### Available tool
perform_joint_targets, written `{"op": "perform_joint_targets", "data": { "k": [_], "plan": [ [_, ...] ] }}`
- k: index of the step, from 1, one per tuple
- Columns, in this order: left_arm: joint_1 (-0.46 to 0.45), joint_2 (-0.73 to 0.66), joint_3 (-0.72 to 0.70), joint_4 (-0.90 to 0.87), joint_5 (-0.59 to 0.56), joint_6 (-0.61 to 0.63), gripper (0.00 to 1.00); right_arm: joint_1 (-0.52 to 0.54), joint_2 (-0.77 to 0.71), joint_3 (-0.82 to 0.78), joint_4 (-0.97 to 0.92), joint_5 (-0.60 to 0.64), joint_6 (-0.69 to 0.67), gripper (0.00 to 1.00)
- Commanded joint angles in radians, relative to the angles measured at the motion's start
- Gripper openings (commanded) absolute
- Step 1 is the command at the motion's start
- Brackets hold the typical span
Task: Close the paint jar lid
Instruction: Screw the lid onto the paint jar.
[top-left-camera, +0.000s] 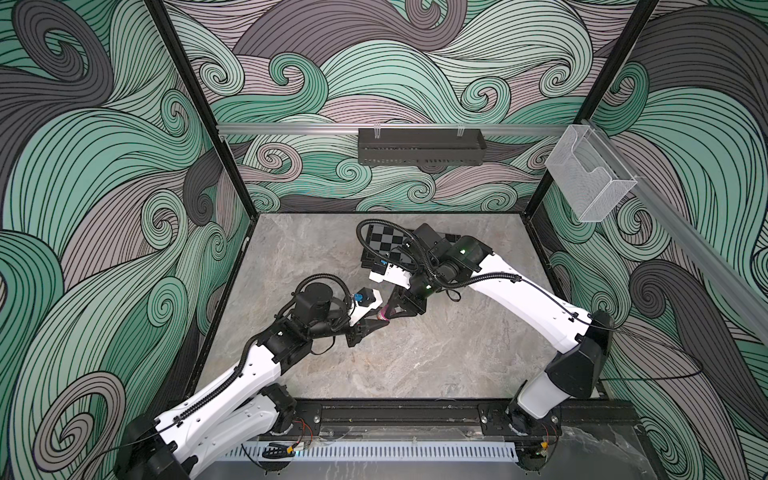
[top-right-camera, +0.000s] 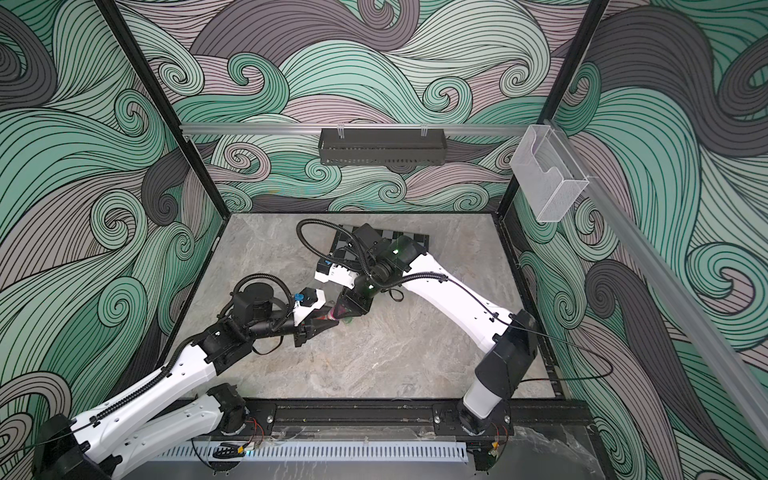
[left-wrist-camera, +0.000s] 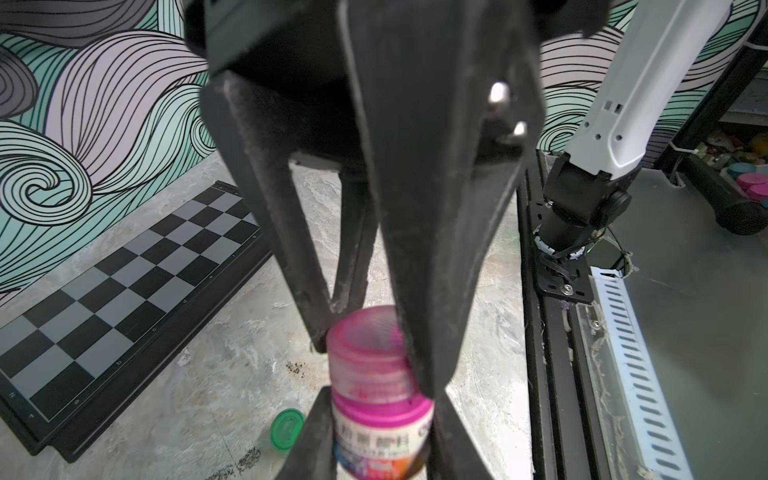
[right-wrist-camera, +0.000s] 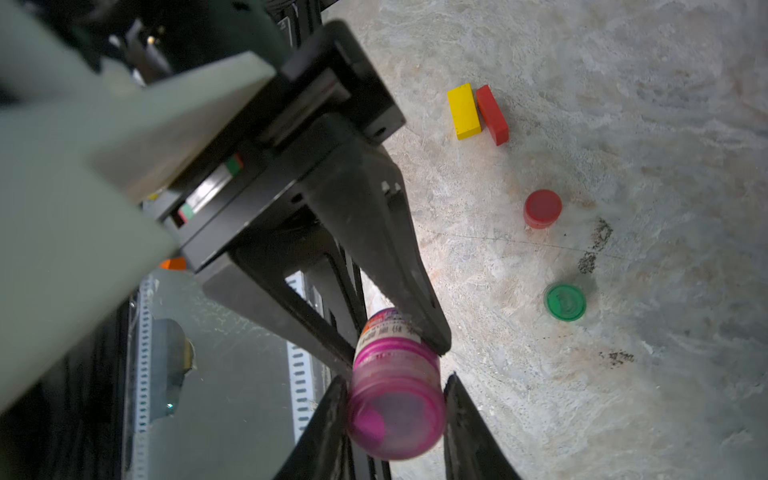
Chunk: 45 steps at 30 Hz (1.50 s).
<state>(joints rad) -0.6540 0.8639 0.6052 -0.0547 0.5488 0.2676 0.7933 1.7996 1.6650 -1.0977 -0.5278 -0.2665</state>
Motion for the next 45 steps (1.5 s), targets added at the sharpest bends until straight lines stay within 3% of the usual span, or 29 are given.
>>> {"op": "perform_joint_targets", "data": {
  "k": [1, 12, 17, 23, 34, 41, 45],
  "plan": [
    [-0.006, -0.028, 0.026, 0.119, -0.015, 0.022, 0.07, 0.032, 0.060, 0.019, 0.066, -0.013, 0.244, 0.19],
    [-0.006, -0.039, 0.022, 0.125, -0.034, 0.026, 0.07, 0.061, 0.104, 0.029, 0.025, -0.049, 0.618, 0.18],
    [-0.005, -0.040, 0.021, 0.125, -0.034, 0.025, 0.07, 0.064, 0.117, 0.021, 0.024, -0.064, 0.683, 0.20],
    [-0.005, -0.041, 0.020, 0.125, -0.035, 0.027, 0.07, 0.064, 0.113, 0.032, 0.024, -0.068, 0.690, 0.29],
    [-0.006, -0.037, 0.021, 0.119, -0.034, 0.027, 0.07, 0.000, 0.024, 0.054, 0.024, -0.040, 0.664, 0.55],
    [-0.006, -0.018, 0.028, 0.107, -0.023, 0.029, 0.07, -0.034, -0.071, 0.074, 0.024, -0.028, 0.582, 0.75],
    [-0.006, -0.013, 0.031, 0.097, -0.013, 0.031, 0.07, -0.055, -0.114, 0.076, 0.034, 0.047, 0.471, 0.87]
  ]
}}
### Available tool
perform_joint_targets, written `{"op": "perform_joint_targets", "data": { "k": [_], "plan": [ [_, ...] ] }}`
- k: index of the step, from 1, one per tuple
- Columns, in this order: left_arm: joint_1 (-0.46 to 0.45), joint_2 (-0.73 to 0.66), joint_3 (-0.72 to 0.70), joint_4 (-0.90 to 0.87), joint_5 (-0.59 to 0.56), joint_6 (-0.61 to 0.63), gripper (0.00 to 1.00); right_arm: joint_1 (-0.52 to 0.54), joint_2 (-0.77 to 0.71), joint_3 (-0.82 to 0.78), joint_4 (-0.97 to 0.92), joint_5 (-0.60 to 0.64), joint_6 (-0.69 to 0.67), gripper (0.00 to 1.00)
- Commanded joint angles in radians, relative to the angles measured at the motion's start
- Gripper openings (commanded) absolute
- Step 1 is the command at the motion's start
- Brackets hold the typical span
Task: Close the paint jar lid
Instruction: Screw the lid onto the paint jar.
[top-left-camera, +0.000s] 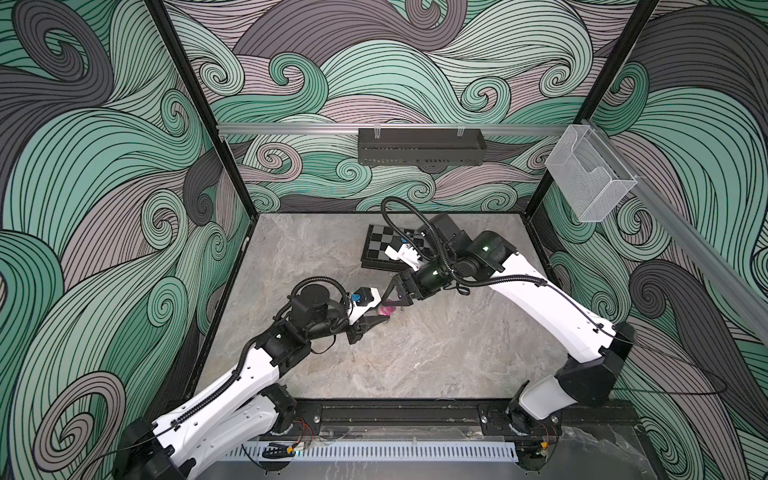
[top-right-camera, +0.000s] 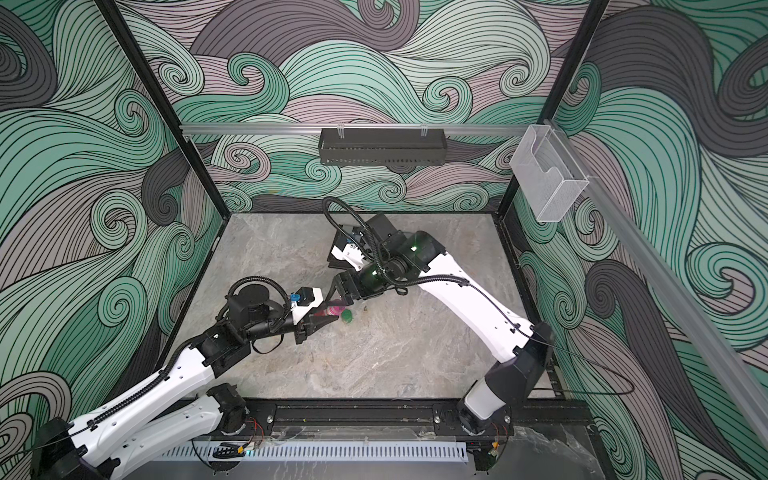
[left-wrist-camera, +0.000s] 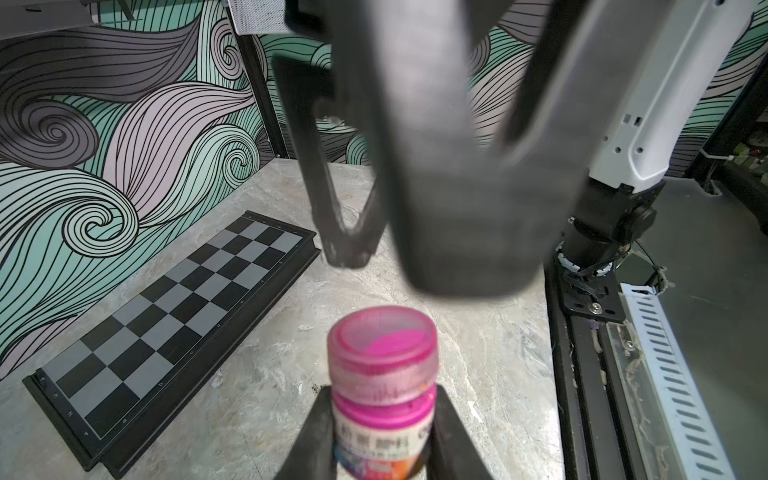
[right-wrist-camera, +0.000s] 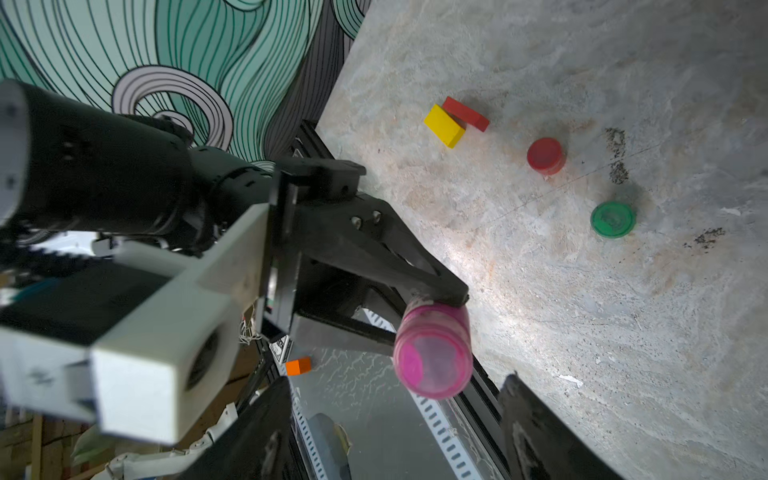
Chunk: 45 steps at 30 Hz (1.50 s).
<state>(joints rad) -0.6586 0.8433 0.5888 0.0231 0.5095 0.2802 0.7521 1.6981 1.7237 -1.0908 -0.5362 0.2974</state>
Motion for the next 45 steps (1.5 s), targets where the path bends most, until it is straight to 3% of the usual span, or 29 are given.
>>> {"op": "perform_joint_targets", "data": {
  "k": [1, 2, 6, 12, 15, 20, 26, 45],
  "plan": [
    [-0.001, 0.008, 0.048, 0.017, 0.031, 0.019, 0.07, -0.018, -0.029, 0.004, 0.045, 0.078, -0.125, 0.92],
    [-0.001, 0.008, 0.049, 0.014, 0.038, 0.021, 0.07, -0.021, -0.054, -0.020, 0.083, 0.101, -0.162, 0.98],
    [-0.001, 0.021, 0.062, -0.020, 0.098, 0.041, 0.07, -0.032, -0.149, -0.141, 0.231, 0.132, -0.337, 0.98],
    [-0.001, 0.053, 0.087, -0.090, 0.211, 0.082, 0.07, -0.026, -0.334, -0.420, 0.422, -0.095, -0.780, 0.98],
    [-0.001, 0.060, 0.087, -0.104, 0.238, 0.098, 0.07, -0.004, -0.424, -0.538, 0.493, -0.135, -0.949, 0.99],
    [0.000, 0.069, 0.087, -0.130, 0.280, 0.142, 0.07, 0.018, -0.413, -0.538, 0.482, -0.119, -1.034, 0.91],
    [-0.001, 0.076, 0.090, -0.168, 0.284, 0.185, 0.07, 0.029, -0.334, -0.498, 0.409, -0.116, -1.127, 0.75],
    [-0.001, 0.076, 0.094, -0.183, 0.251, 0.203, 0.07, 0.058, -0.184, -0.438, 0.320, -0.082, -1.163, 0.58]
  ]
}}
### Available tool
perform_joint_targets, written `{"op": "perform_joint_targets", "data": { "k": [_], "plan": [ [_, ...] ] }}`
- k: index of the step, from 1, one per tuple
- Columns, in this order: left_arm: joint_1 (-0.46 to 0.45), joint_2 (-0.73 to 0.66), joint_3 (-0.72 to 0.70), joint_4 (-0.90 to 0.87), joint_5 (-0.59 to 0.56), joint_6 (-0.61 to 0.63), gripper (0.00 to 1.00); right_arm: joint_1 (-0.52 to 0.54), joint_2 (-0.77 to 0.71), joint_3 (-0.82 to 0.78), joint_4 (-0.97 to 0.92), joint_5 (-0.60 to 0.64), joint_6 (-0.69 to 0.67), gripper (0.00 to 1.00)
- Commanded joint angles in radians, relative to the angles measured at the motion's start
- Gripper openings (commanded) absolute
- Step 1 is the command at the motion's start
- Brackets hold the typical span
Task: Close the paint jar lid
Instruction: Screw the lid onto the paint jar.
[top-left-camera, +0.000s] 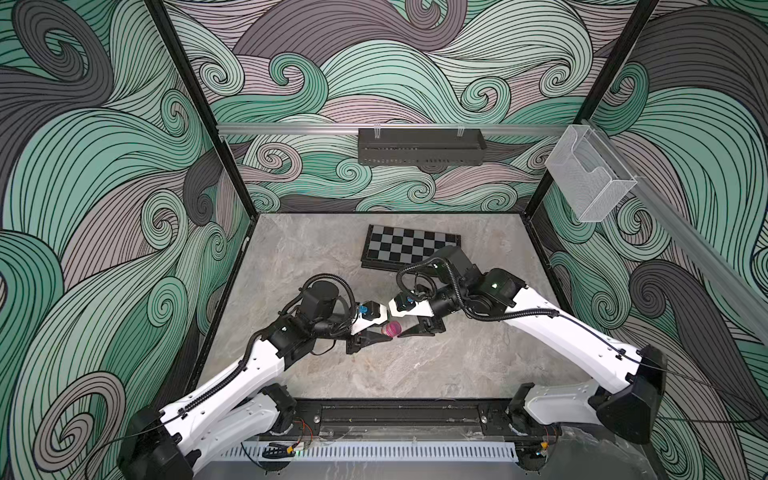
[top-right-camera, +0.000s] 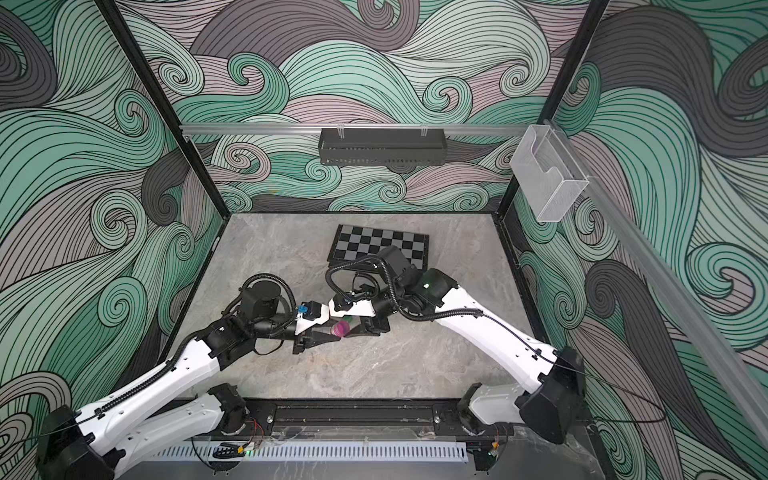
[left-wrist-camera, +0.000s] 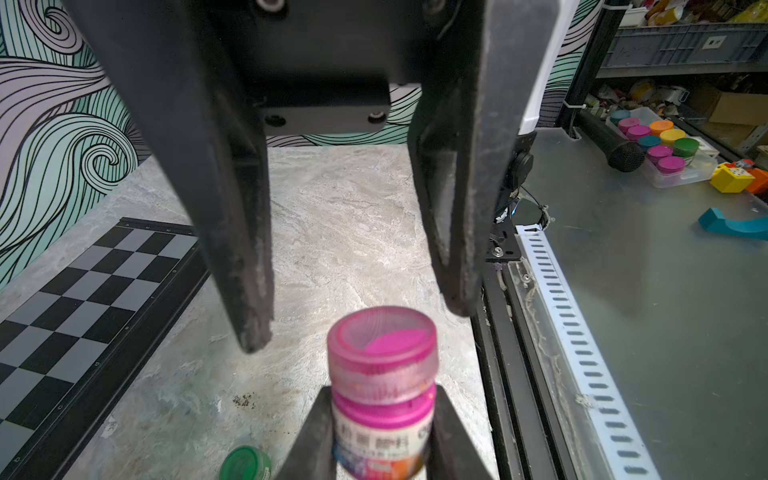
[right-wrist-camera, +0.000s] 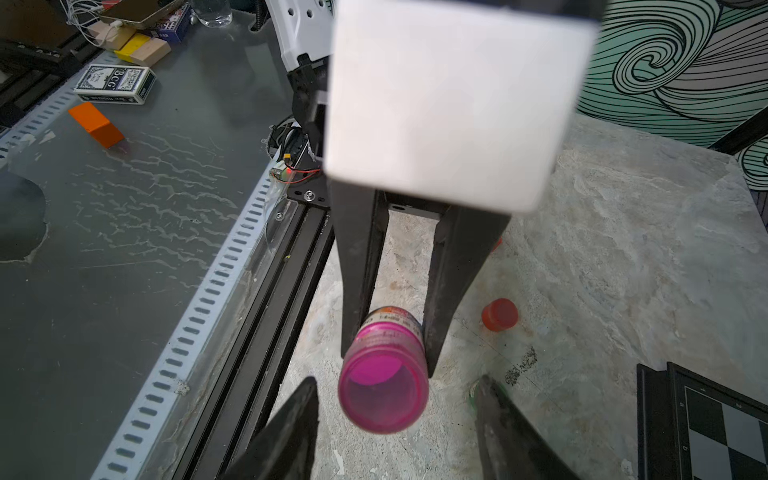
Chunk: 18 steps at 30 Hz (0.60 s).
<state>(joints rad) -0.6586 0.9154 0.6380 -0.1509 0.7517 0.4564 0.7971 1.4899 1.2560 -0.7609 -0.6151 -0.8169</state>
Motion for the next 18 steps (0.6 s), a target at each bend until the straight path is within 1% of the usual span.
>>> {"op": "perform_joint_targets", "data": {
  "k": [1, 8, 12, 15, 18],
  "plan": [
    [-0.001, 0.004, 0.045, -0.009, 0.008, 0.027, 0.07, 0.016, 0.025, 0.029, -0.011, 0.003, -0.049, 0.56],
    [0.000, 0.004, 0.047, -0.012, 0.003, 0.025, 0.07, 0.027, 0.033, 0.028, -0.013, 0.035, -0.048, 0.48],
    [-0.001, 0.004, 0.048, -0.013, -0.001, 0.025, 0.07, 0.032, 0.036, 0.029, -0.013, 0.040, -0.047, 0.41],
    [-0.001, 0.004, 0.049, -0.013, -0.001, 0.026, 0.07, 0.035, 0.043, 0.031, -0.014, 0.050, -0.028, 0.36],
    [-0.001, 0.004, 0.050, -0.013, -0.004, 0.025, 0.08, 0.039, 0.052, 0.029, -0.013, 0.063, -0.007, 0.33]
  ]
}}
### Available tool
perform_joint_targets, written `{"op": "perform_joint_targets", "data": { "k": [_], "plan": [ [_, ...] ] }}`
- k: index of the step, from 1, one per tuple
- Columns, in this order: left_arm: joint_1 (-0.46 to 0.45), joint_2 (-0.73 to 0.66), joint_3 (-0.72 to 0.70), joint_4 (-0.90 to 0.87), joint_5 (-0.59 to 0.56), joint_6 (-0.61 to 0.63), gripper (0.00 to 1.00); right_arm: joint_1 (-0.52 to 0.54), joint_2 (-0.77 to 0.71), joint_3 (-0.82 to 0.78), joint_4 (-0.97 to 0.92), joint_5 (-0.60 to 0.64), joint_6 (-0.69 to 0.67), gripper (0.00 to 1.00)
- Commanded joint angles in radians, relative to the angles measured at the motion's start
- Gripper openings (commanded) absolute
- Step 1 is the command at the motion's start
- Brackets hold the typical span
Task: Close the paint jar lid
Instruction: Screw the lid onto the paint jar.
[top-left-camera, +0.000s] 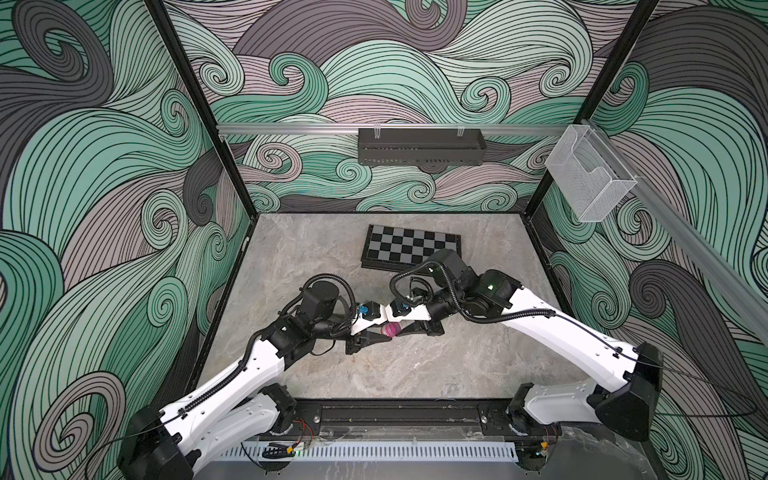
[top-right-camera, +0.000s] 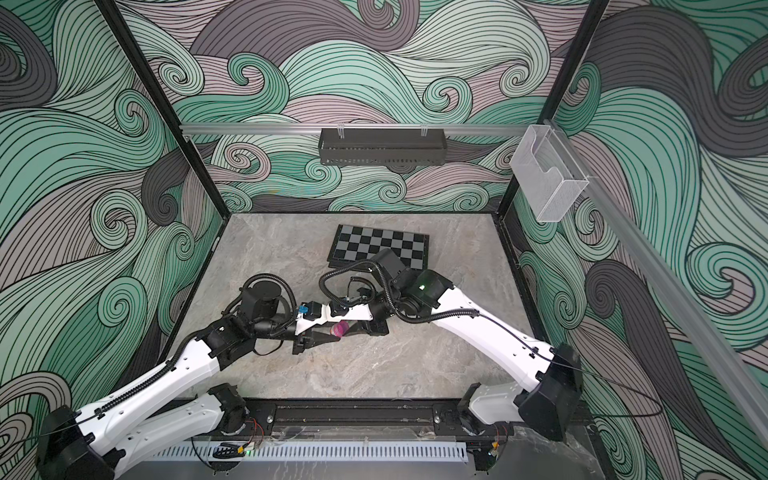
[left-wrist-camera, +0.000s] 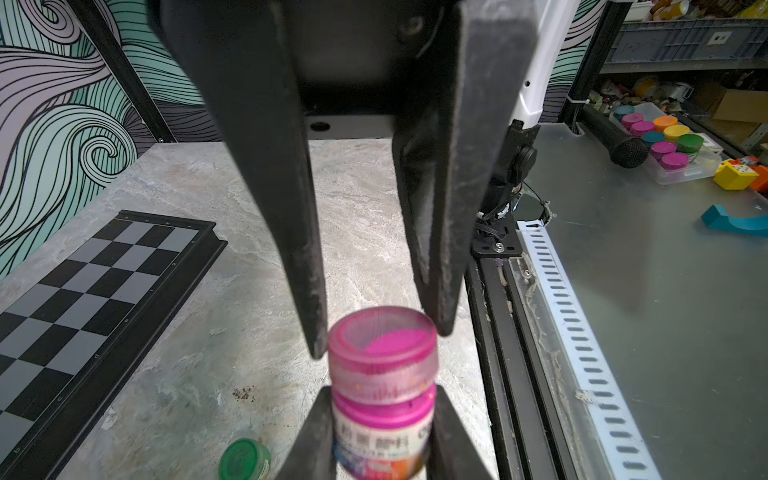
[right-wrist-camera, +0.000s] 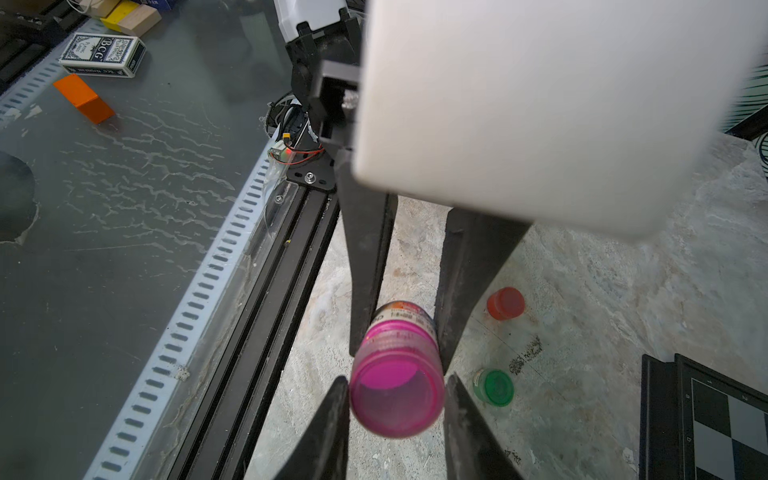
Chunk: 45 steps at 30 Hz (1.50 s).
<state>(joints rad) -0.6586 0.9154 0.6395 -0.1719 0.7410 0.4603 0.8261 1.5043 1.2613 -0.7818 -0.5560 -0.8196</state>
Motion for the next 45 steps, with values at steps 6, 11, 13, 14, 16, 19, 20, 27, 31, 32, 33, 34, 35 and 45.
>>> {"op": "perform_joint_targets", "data": {
  "k": [6, 11, 13, 14, 16, 19, 20, 27, 31, 32, 33, 34, 35, 45],
  "plan": [
    [-0.001, 0.004, 0.048, 0.008, 0.000, 0.025, 0.08, 0.026, 0.055, 0.021, 0.037, 0.038, 0.114, 0.23],
    [-0.001, 0.000, 0.048, 0.012, -0.007, 0.028, 0.08, 0.033, 0.056, 0.003, 0.121, 0.044, 0.340, 0.14],
    [-0.001, 0.000, 0.049, 0.013, -0.009, 0.028, 0.08, 0.034, 0.058, 0.001, 0.146, 0.042, 0.437, 0.10],
    [-0.001, -0.002, 0.046, 0.014, -0.012, 0.029, 0.08, 0.034, 0.062, 0.003, 0.156, 0.036, 0.487, 0.08],
    [-0.001, -0.004, 0.047, 0.015, -0.015, 0.030, 0.08, 0.039, 0.065, 0.003, 0.169, 0.030, 0.564, 0.06],
    [-0.001, -0.009, 0.047, 0.016, -0.021, 0.031, 0.08, 0.046, 0.069, 0.003, 0.189, 0.027, 0.687, 0.05],
    [0.000, -0.009, 0.045, 0.018, -0.025, 0.032, 0.08, 0.049, 0.071, 0.004, 0.194, 0.031, 0.736, 0.04],
    [-0.001, -0.017, 0.042, 0.027, -0.042, 0.032, 0.08, 0.069, 0.105, 0.013, 0.161, 0.070, 1.109, 0.01],
    [-0.001, -0.020, 0.041, 0.029, -0.054, 0.035, 0.08, 0.078, 0.122, -0.013, 0.171, 0.084, 1.379, 0.01],
    [-0.001, -0.022, 0.040, 0.031, -0.057, 0.035, 0.08, 0.087, 0.125, -0.022, 0.181, 0.082, 1.434, 0.01],
    [-0.001, -0.021, 0.039, 0.033, -0.059, 0.035, 0.08, 0.100, 0.129, -0.026, 0.186, 0.093, 1.477, 0.02],
    [-0.001, -0.024, 0.040, 0.035, -0.061, 0.036, 0.08, 0.115, 0.131, -0.028, 0.191, 0.106, 1.513, 0.02],
    [-0.001, -0.023, 0.040, 0.036, -0.065, 0.037, 0.08, 0.128, 0.134, -0.028, 0.196, 0.113, 1.545, 0.01],
    [-0.001, -0.034, 0.037, 0.040, -0.097, 0.041, 0.08, 0.148, 0.154, -0.045, 0.288, 0.049, 1.712, 0.07]
  ]
}}
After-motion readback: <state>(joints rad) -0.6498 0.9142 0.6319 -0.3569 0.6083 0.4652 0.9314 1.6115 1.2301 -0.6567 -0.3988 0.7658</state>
